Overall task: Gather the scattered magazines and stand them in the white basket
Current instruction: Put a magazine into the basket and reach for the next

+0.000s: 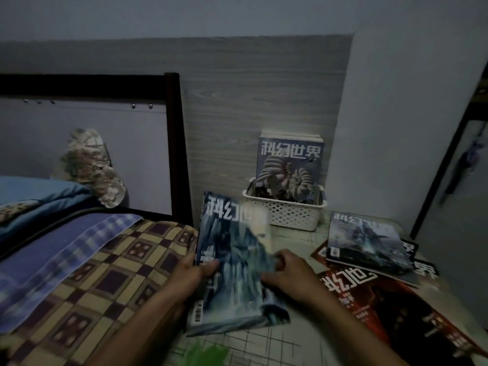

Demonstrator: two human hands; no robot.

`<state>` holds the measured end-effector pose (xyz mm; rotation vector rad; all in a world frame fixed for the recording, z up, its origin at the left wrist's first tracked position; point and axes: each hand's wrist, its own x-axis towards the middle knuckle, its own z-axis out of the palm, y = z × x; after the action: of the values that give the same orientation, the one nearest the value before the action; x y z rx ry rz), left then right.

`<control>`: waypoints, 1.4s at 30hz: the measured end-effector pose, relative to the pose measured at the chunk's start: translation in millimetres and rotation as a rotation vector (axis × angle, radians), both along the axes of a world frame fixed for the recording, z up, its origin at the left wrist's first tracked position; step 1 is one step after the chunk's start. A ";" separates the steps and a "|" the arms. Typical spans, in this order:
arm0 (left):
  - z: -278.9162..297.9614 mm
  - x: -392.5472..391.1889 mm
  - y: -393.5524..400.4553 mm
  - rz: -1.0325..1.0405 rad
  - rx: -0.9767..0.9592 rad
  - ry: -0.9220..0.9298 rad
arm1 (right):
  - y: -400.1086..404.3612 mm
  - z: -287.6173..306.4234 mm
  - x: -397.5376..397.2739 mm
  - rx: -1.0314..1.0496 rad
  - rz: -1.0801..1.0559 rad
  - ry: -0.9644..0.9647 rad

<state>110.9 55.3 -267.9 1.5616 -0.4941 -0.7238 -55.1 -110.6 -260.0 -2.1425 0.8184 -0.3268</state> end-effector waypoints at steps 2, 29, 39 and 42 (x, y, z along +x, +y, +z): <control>17.0 0.1 5.4 -0.049 -0.177 -0.020 | -2.0 22.5 -2.3 0.284 -0.051 -0.328; 113.9 54.3 -189.9 0.272 -0.264 -0.876 | -151.8 133.5 32.5 -0.344 -0.487 -0.620; 59.6 86.7 -263.1 0.265 -0.025 -0.931 | -224.3 61.8 70.9 -0.361 -0.605 -0.483; 51.9 92.9 -268.3 0.238 0.024 -0.963 | -235.0 49.0 74.2 -0.358 -0.627 -0.475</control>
<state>203.8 -213.0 -216.0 1.8949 -0.9687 0.2583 19.1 -345.7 -211.0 -1.9331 1.1872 -1.3339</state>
